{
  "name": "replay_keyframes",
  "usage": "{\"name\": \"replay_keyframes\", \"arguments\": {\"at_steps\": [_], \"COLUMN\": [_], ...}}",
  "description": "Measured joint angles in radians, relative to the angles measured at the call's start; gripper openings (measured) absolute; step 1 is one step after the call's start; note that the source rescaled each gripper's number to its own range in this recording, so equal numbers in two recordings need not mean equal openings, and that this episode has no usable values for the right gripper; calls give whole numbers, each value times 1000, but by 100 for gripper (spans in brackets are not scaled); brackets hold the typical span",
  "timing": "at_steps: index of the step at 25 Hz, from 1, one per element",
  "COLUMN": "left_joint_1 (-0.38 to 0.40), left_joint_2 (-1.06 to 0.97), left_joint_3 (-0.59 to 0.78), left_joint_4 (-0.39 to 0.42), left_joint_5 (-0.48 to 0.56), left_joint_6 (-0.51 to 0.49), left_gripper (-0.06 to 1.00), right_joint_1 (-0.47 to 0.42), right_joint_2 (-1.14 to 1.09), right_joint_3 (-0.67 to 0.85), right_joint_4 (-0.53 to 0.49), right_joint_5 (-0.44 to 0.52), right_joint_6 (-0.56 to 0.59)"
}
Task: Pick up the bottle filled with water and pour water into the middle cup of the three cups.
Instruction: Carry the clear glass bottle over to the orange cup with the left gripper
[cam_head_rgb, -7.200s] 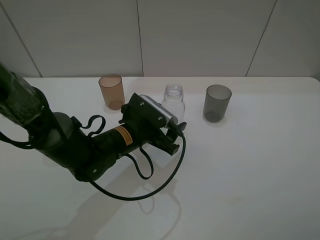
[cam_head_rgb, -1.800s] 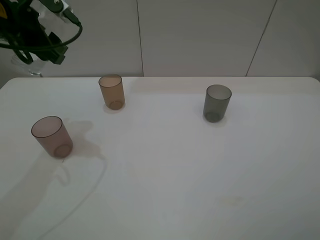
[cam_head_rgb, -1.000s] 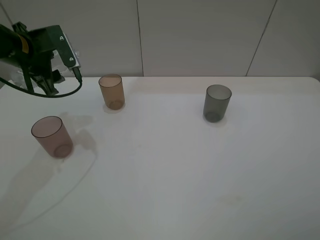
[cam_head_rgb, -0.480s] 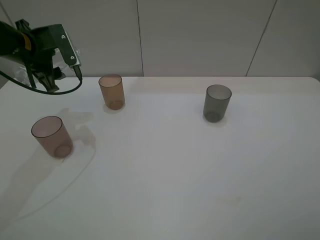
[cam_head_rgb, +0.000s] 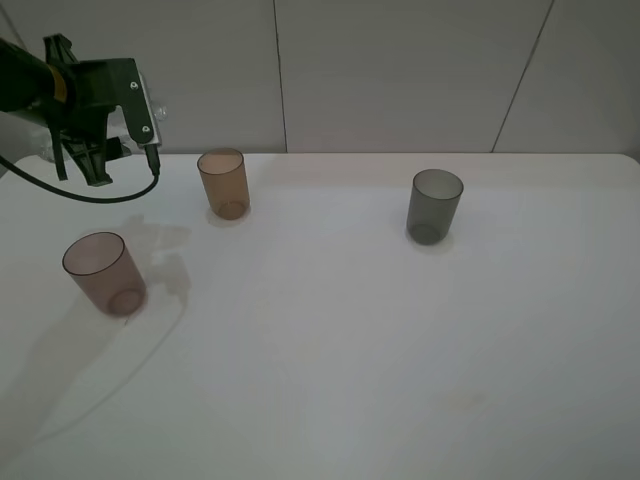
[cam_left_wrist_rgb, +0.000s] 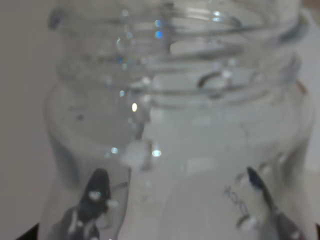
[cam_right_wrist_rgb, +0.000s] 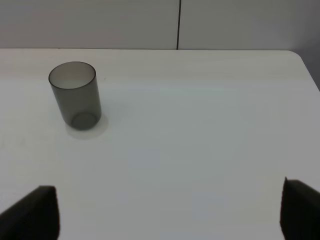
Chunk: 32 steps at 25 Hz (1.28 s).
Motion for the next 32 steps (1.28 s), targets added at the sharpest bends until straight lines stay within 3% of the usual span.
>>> {"name": "replay_keyframes", "arguments": {"at_steps": [15,32], "left_joint_1": [-22,-22], "left_joint_2": [0,67], "left_joint_3": [0,0], "left_joint_4": [176,249], "left_joint_5": [34,32], "left_joint_6": [4,9], "left_gripper": [2,2], "right_joint_1": [0,0], "right_joint_2": [0,0], "right_joint_3": [0,0], "right_joint_4": [0,0], "right_joint_5": [0,0], "right_joint_6": [0,0]}}
